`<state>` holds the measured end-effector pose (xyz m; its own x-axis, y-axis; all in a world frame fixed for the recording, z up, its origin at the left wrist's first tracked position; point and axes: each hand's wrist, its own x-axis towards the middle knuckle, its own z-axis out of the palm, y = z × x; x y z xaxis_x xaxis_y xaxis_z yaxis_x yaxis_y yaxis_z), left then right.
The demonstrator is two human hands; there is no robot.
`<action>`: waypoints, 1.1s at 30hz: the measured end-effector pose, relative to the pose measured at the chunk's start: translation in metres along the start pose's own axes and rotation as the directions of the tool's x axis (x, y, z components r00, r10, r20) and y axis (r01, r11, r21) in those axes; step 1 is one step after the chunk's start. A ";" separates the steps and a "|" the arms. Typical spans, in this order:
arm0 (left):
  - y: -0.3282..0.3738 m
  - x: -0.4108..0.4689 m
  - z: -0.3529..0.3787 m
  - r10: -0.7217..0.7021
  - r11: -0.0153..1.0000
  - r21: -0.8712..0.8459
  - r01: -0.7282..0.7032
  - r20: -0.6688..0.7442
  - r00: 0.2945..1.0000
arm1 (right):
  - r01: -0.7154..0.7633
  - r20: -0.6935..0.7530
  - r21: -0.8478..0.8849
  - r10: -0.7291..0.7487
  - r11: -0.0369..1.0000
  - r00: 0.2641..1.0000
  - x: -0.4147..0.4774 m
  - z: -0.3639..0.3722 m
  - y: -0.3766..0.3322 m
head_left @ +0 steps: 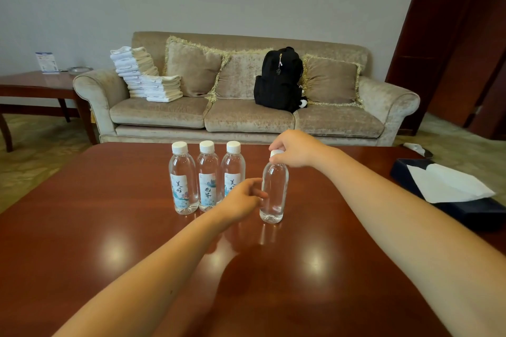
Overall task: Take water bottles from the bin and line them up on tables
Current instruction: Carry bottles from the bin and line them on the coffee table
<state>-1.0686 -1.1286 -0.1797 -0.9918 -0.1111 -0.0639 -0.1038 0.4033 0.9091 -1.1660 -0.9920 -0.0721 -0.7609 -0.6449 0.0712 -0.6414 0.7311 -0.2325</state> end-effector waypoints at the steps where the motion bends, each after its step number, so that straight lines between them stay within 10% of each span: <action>1: 0.000 -0.001 0.000 0.001 1.000 -0.003 -0.001 0.000 1.000 | 0.003 -0.014 -0.024 -0.004 1.000 1.000 0.000 -0.001 0.000; 9: -0.001 -0.004 0.001 0.021 1.000 -0.013 -0.021 -0.002 1.000 | -0.105 -0.109 -0.113 0.092 0.988 0.990 -0.008 0.003 0.001; 19: -0.003 -0.007 0.001 0.007 1.000 0.025 -0.007 0.013 1.000 | -0.141 0.042 0.309 0.135 0.940 0.990 -0.017 0.006 0.013; 33: -0.019 -0.009 -0.010 -0.006 0.998 0.057 0.007 -0.006 1.000 | -0.076 -0.112 0.229 0.104 0.970 0.988 0.023 0.028 -0.008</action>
<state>-1.0572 -1.1444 -0.1923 -0.9906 -0.1194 -0.0670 -0.1145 0.4535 0.8839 -1.1757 -1.0193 -0.0954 -0.8297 -0.5364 0.1544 -0.5419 0.7078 -0.4531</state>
